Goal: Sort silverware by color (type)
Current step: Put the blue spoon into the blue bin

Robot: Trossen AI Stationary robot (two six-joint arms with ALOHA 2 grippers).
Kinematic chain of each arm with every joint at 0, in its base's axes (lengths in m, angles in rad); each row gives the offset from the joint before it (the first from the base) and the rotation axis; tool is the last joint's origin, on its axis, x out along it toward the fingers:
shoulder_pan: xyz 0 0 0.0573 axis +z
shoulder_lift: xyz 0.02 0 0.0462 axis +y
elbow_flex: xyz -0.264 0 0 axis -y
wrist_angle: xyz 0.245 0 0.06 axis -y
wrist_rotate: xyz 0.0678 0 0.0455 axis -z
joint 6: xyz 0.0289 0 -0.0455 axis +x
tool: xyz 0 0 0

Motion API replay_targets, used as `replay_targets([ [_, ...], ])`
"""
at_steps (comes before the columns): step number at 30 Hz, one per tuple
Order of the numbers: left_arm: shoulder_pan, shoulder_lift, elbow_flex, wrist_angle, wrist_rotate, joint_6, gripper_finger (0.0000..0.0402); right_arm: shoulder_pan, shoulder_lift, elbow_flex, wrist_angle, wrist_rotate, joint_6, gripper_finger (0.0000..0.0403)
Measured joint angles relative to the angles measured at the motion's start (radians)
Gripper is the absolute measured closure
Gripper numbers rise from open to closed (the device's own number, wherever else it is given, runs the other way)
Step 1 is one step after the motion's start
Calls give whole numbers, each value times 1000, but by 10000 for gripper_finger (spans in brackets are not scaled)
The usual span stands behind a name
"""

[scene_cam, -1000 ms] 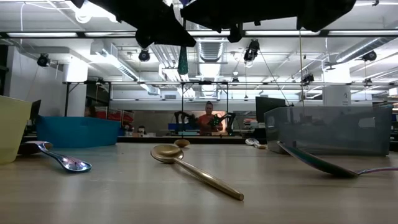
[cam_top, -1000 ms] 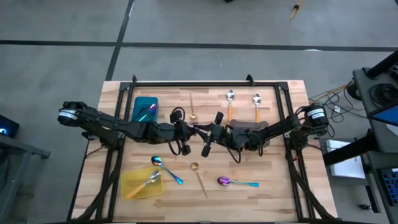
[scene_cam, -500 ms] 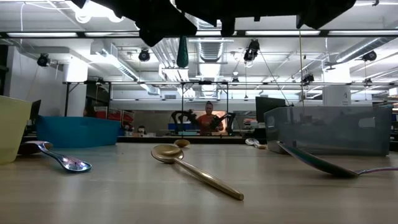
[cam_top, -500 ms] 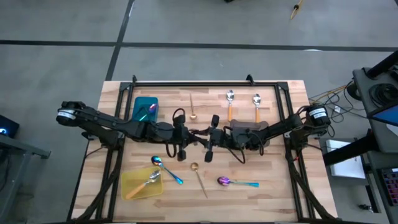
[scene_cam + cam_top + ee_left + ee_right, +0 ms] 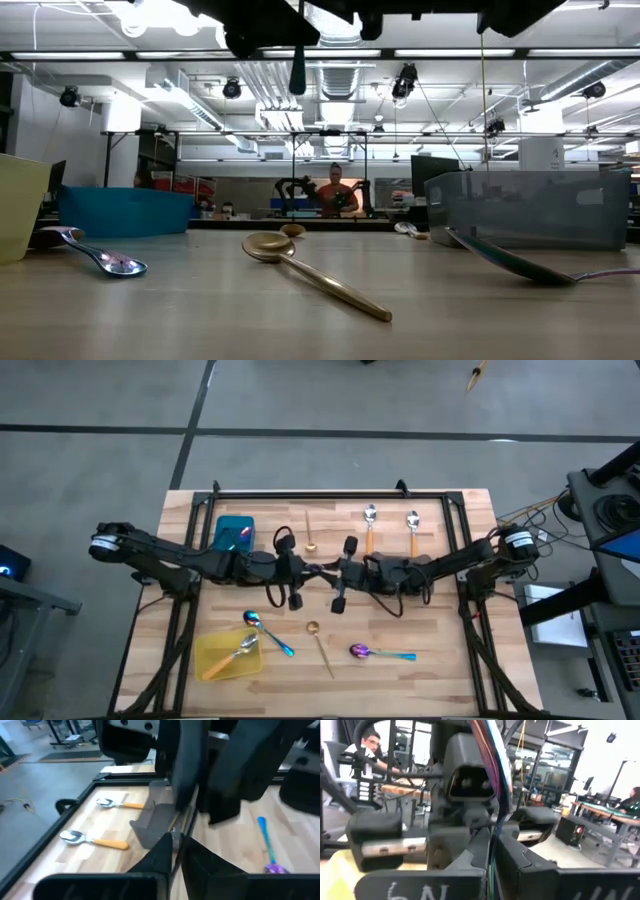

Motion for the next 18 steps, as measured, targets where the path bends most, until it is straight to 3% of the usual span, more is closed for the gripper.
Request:
replay_targets([
  [8,-1,0,67,-92,-189,82,307,-39,-20,0,28,12,-56,395],
  [18,-3,-3,93,-115,-352,145,222,-74,-79,0,25,47,-138,395],
])
